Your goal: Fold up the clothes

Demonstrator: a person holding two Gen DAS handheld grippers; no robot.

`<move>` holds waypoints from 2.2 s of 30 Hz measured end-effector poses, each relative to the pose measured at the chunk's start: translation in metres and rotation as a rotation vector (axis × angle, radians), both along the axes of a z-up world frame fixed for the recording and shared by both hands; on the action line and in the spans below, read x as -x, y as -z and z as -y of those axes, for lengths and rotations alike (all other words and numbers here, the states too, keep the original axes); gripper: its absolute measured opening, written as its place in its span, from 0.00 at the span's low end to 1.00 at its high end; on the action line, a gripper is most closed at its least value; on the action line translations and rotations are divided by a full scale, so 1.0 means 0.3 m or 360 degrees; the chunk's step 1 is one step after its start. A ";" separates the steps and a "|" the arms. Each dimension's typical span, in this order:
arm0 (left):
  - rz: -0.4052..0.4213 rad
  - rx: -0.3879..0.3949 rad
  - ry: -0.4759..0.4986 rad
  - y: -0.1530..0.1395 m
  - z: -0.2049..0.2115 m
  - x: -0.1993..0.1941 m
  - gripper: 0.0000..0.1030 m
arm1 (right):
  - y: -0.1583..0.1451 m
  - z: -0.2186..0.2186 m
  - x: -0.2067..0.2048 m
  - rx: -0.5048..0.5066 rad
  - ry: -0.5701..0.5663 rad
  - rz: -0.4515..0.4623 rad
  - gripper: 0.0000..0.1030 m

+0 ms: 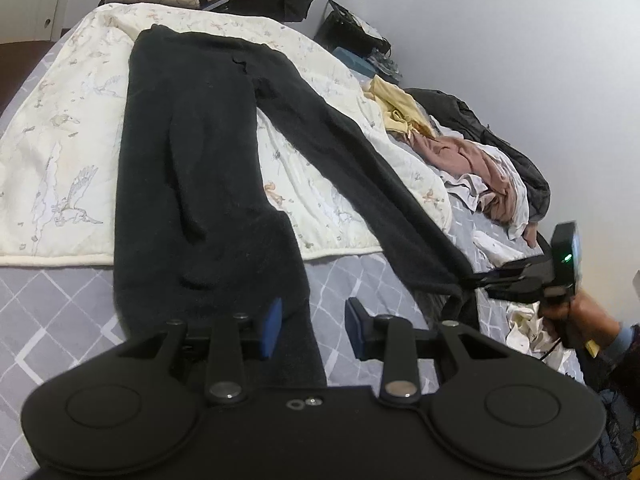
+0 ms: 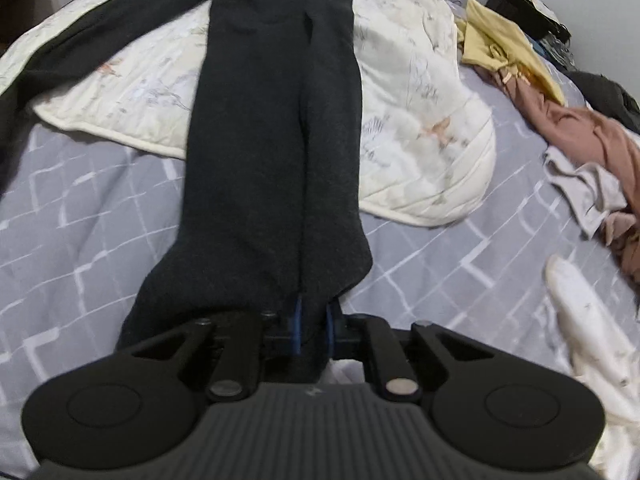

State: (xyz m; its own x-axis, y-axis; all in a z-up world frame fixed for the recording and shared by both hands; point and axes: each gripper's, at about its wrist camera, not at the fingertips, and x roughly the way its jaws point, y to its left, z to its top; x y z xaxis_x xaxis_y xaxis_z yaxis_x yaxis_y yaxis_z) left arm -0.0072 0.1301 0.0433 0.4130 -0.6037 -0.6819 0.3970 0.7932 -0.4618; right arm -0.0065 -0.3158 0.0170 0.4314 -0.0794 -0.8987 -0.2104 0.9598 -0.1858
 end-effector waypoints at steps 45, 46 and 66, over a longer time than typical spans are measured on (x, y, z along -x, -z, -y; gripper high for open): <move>-0.0392 -0.0315 -0.0180 0.093 -0.089 0.095 0.39 | 0.020 0.121 0.238 -0.0145 0.0115 -0.0497 0.04; -0.0416 -0.0318 -0.0175 0.100 -0.086 0.090 0.40 | 0.027 0.129 0.240 -0.0131 0.0123 -0.0505 0.04; -0.0636 0.0077 -0.0325 0.200 -0.095 0.039 0.01 | 0.074 0.254 0.273 -0.0451 0.0454 -0.0396 0.11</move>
State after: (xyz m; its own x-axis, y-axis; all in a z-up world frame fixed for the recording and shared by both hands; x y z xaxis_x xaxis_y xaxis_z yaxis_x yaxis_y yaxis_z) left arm -0.0190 0.1586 -0.0166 0.2369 -0.5723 -0.7851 0.0171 0.8104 -0.5856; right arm -0.0885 -0.3919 -0.0053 0.1970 0.0997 -0.9753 0.0640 0.9914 0.1143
